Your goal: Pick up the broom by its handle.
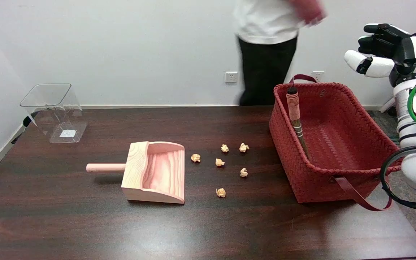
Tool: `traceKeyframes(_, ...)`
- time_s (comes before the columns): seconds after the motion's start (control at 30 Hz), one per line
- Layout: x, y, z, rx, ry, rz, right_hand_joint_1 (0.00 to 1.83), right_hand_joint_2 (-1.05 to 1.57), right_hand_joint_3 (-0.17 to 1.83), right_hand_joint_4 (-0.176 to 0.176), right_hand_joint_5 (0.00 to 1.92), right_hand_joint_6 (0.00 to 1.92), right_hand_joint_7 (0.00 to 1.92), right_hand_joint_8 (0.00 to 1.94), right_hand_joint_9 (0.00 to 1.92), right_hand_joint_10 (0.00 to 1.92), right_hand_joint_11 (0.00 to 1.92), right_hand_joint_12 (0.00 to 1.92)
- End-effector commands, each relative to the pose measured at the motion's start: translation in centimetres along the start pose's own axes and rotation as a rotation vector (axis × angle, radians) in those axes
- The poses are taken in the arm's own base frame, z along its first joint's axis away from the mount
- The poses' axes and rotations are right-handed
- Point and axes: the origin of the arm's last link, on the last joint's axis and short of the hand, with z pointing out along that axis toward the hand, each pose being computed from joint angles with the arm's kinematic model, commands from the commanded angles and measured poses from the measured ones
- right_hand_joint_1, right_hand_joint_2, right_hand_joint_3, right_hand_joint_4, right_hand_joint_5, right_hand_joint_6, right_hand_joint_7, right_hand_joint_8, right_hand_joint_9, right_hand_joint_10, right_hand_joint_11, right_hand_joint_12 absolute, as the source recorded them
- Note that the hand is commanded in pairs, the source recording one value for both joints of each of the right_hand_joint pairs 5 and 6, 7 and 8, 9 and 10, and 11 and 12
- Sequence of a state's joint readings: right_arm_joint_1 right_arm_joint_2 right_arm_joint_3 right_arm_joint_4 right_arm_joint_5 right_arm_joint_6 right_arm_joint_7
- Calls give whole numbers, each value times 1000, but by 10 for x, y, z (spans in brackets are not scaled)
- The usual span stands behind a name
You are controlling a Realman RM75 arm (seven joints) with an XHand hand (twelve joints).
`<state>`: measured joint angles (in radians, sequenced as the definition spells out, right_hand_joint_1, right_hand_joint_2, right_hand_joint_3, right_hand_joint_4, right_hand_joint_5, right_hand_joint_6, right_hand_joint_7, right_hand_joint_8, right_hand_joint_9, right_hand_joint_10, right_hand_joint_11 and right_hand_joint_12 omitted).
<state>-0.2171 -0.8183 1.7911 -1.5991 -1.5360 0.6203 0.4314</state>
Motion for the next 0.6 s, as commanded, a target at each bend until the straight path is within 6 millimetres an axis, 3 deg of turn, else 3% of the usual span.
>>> traceKeyframes(0.03, 6, -6, 6, 73, 28, -31, 1240, -7, 1043, 0, 656, 656, 823, 823, 656, 656, 656, 656)
traceKeyframes(0.37, 14, 6, 8, 55, 58, -75, 1239, -19, 1046, 0, 650, 650, 817, 817, 650, 650, 650, 650)
traceKeyframes(0.6, 7, 6, 0, 38, 13, -63, 1238, -43, 1065, 0, 645, 645, 813, 813, 645, 645, 645, 645)
